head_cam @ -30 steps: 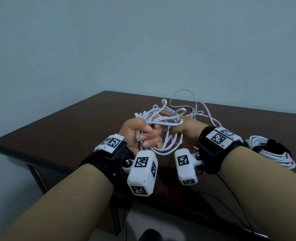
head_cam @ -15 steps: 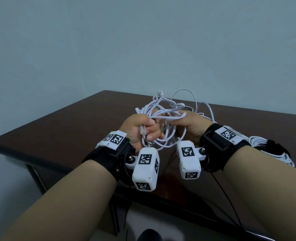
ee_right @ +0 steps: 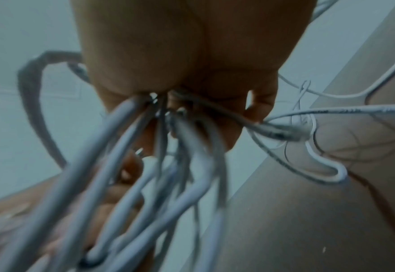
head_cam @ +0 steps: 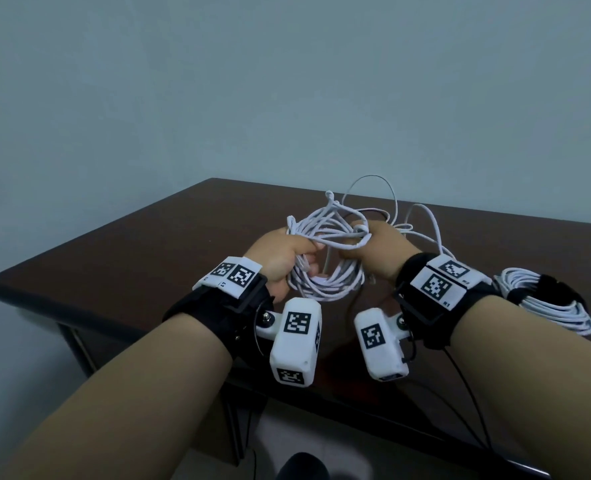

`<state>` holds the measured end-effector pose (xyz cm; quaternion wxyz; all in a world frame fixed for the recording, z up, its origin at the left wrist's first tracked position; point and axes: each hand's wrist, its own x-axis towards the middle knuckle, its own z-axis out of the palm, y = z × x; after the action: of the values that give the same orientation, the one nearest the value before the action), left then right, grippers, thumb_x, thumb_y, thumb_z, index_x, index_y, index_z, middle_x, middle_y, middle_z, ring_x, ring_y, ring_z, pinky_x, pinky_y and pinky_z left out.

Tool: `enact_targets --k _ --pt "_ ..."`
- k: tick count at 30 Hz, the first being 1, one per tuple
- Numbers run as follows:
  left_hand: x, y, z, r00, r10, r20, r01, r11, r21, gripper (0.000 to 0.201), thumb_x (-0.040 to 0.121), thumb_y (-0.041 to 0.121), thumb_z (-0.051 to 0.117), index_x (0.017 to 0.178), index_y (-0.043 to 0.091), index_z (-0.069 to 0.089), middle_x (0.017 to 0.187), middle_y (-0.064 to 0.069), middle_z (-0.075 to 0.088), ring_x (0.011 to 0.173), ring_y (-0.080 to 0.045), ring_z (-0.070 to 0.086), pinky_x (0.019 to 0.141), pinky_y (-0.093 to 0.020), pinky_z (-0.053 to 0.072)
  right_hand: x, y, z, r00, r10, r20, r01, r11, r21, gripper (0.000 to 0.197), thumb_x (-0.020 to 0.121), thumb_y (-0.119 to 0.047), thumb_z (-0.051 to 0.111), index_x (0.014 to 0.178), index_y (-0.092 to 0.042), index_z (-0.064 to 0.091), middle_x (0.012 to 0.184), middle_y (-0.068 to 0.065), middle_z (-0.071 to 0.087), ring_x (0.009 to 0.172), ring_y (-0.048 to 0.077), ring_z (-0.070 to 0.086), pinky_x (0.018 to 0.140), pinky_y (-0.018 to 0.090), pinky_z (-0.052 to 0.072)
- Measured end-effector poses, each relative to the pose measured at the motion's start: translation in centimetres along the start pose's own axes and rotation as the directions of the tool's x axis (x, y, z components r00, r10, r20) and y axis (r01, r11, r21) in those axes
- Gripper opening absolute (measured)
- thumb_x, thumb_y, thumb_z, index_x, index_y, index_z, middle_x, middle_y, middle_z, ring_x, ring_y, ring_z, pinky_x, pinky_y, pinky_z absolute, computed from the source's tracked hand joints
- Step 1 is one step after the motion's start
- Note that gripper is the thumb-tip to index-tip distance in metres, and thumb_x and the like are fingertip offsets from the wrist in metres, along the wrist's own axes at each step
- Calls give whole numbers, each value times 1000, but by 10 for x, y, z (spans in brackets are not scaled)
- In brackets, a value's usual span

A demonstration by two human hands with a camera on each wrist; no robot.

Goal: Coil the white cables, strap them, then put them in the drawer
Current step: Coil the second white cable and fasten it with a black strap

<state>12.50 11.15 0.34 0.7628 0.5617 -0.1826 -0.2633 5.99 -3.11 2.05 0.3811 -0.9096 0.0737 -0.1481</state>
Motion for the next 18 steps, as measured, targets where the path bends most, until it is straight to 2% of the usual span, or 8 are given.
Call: enact_targets --k 3,5,7,10,13,15,16,18 --pt "1 -3 -2 995 45 -86 -51 996 -70 20 89 -10 43 96 4 54 38 5 42 31 -6 35 57 -30 31 -2 6 -12 996 -16 88 7 995 100 21 81 -30 67 96 -15 68 95 11 70 87 23 65 75 28 50" --pt "4 -3 -7 983 48 -177 -64 994 -86 22 89 -9 43 89 9 56 36 5 41 29 -6 35 60 -32 34 -1 12 -22 991 -31 129 22 997 77 17 80 -32 68 89 -17 66 82 5 69 74 10 65 74 30 50" --pt "6 -2 -13 962 35 -269 -60 995 -85 23 90 -6 45 85 13 57 38 3 43 28 -8 38 56 -31 44 0 16 -31 992 -53 117 55 998 -14 11 82 -28 67 79 -18 63 68 -3 62 54 -4 54 64 20 45" --pt "7 -3 -22 933 78 -352 -67 997 41 20 90 -4 49 89 12 60 55 -6 47 35 -14 45 47 -31 51 1 14 -41 992 -123 3 121 974 -189 23 88 -28 60 65 -24 57 59 -6 54 48 -2 45 56 14 38" --pt "5 -8 -18 948 81 -309 -47 992 117 21 90 -4 51 106 6 60 61 -7 48 31 -12 48 47 -32 53 5 5 -41 958 -168 -234 146 983 -110 29 88 -35 58 65 -17 61 54 -1 51 51 6 46 57 25 38" --pt "2 -7 -11 971 61 -232 -48 997 62 18 90 -6 50 101 7 57 59 -5 47 29 -9 45 44 -29 51 11 4 -38 919 -116 -378 79 991 -112 41 88 -44 55 75 -6 65 60 9 54 59 19 51 61 29 42" --pt "0 -6 -9 981 56 -187 -52 998 27 16 90 -6 49 96 7 55 52 -3 45 28 -8 42 44 -28 50 13 5 -37 919 -69 -388 16 990 -139 48 88 -48 51 78 -3 64 64 12 56 63 23 53 63 30 43" --pt "-3 -2 -6 994 64 -89 -71 994 -80 17 91 -7 45 85 8 51 39 3 38 28 -7 35 44 -24 48 14 7 -30 945 43 -324 -120 968 -220 55 91 -52 42 75 -5 65 67 9 61 70 26 57 66 32 43"
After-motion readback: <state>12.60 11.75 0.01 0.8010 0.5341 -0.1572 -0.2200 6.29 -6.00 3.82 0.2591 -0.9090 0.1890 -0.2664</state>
